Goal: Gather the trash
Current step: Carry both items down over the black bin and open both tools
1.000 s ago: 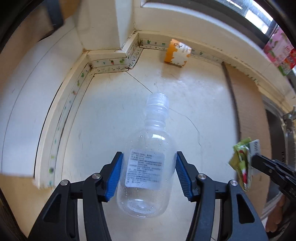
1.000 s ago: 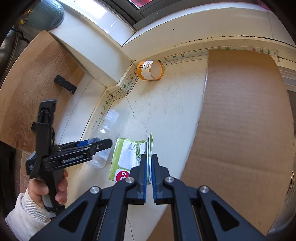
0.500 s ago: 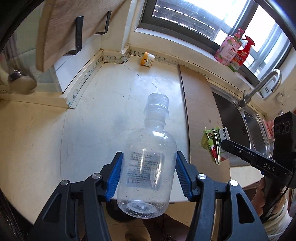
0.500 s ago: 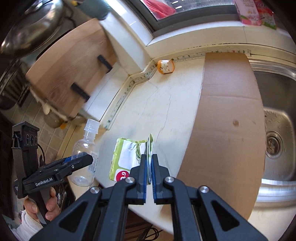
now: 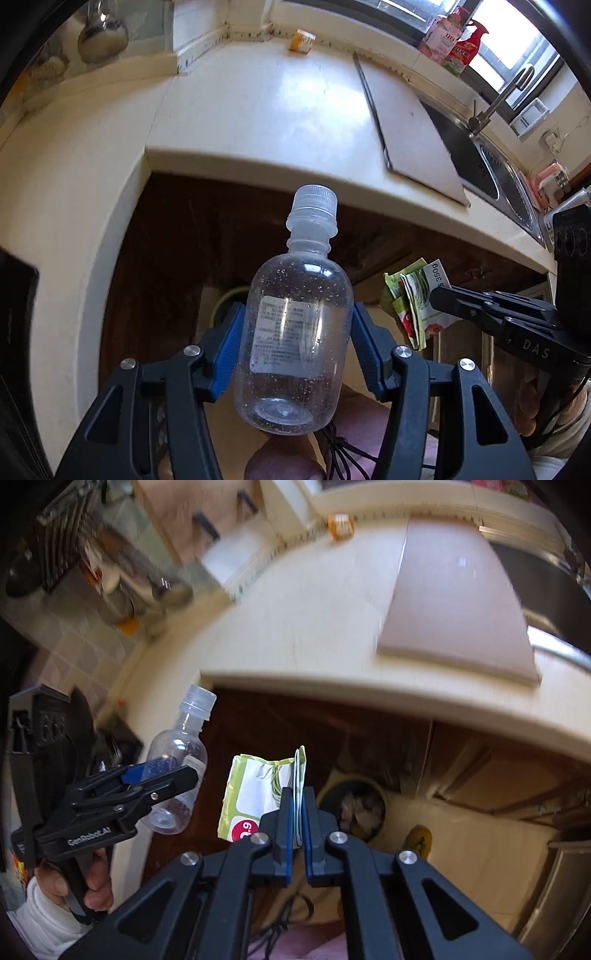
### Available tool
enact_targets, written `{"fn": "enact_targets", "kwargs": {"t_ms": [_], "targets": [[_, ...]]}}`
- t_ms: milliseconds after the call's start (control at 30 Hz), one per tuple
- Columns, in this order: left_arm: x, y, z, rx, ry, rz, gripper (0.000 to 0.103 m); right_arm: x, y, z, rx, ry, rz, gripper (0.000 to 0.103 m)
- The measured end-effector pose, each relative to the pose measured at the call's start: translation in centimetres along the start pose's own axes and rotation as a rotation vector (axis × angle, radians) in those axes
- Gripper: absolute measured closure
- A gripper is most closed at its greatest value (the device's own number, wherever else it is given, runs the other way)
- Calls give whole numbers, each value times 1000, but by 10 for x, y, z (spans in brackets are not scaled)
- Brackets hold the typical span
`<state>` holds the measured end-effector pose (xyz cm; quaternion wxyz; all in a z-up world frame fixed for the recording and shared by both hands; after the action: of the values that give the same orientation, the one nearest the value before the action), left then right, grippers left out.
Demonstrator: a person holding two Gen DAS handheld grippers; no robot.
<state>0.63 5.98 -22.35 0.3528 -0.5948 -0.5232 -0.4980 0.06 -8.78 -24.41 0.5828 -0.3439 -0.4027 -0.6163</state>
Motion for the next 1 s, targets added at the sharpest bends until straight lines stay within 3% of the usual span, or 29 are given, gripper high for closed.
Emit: {"fn": "enact_targets", "kwargs": {"t_ms": [133,333,500,633,733,800,900,1000], "targets": [[-56,-40,18,83,-11,117,48,-54,-24,-16,-9,-20,127,99],[-158,-73,50,195,7,224,48,-162,-33,-63,-65,-46,274,99],[-255,-77,90,313,21,304,48,-260,-27,-96,-89,-93,358,99],[-309,-67,113,348,26,317,47,-316,-15,-106,-78,-121,380,98],[-333,-52,127,365,31,300,45,-346,-3,-109,-59,-151,377,95],[-344,-52,135,385,46,303,29,-361,2,-114,-63,-165,396,88],[-350,-54,146,418,68,292,27,-371,7,-119,-85,-146,393,67],[-345,-63,154,461,78,294,27,-368,7,-118,-78,-159,385,66]]}}
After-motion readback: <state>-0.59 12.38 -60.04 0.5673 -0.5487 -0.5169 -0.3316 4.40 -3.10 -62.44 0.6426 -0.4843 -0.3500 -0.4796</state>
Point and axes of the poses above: each gripper's, at about its wrist camera, not at the fingertips, and x roughly against the way its jaws point, z to its left, y to its top, the point moved 7 cm from there along -x, roughly the way its jaws point, and after that the axes turned 14 degrees about z, right-handed, at the moved point
